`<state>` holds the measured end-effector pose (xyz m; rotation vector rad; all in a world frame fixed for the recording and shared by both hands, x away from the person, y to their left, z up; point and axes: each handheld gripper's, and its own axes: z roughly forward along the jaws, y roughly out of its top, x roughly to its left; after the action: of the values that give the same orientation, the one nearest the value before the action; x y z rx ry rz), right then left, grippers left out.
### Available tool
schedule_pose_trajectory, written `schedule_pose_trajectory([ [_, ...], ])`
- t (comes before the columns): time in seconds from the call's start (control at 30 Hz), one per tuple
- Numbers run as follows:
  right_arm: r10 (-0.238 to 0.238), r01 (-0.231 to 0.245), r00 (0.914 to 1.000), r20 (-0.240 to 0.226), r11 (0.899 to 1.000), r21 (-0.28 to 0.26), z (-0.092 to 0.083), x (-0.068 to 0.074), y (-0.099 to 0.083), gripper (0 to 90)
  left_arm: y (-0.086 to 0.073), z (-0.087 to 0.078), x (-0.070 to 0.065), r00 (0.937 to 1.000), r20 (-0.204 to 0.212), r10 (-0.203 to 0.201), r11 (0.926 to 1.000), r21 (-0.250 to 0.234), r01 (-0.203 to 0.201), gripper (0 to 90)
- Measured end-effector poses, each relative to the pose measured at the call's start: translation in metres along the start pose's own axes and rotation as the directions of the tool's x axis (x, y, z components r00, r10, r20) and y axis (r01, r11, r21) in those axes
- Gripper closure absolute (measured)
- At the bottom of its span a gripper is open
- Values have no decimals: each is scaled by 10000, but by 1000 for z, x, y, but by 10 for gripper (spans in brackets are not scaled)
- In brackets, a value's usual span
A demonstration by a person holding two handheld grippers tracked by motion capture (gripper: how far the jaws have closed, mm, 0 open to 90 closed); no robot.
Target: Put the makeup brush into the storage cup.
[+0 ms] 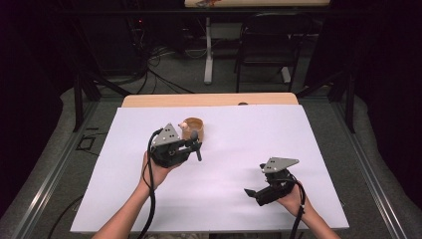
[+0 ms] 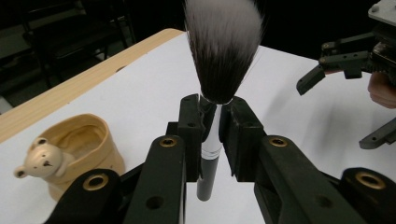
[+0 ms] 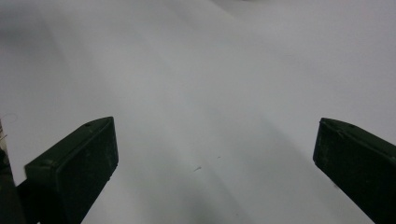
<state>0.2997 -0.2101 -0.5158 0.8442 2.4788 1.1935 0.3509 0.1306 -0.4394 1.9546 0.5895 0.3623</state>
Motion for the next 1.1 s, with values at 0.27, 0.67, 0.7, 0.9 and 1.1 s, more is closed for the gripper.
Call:
schedule_pose_trajectory([
  [0.27, -59, 59, 10000, 75, 10000, 23, -1, 0, 1, 0, 15, -4, 6, 9999, -72, 94, 9999, 122, -93, 780],
  [0.67, 116, -117, 9999, 52, 9998, 136, 1, -4, 0, 0, 33, -5, 18, 9987, -436, 245, 9994, 242, -235, 780],
  [0.7, 117, -118, 9999, 56, 9998, 158, 1, -4, -1, 0, 34, -4, 20, 9984, -489, 268, 9994, 249, -256, 780],
  [0.9, 143, -144, 9999, 16, 9997, 189, 1, -4, 0, 0, 41, -1, 31, 9963, -829, 214, 9994, 294, -190, 779],
  [1.1, 148, -148, 9999, 0, 9996, 225, 2, -5, 0, 0, 49, 0, 42, 9942, -1078, 47, 9997, 240, -21, 779],
])
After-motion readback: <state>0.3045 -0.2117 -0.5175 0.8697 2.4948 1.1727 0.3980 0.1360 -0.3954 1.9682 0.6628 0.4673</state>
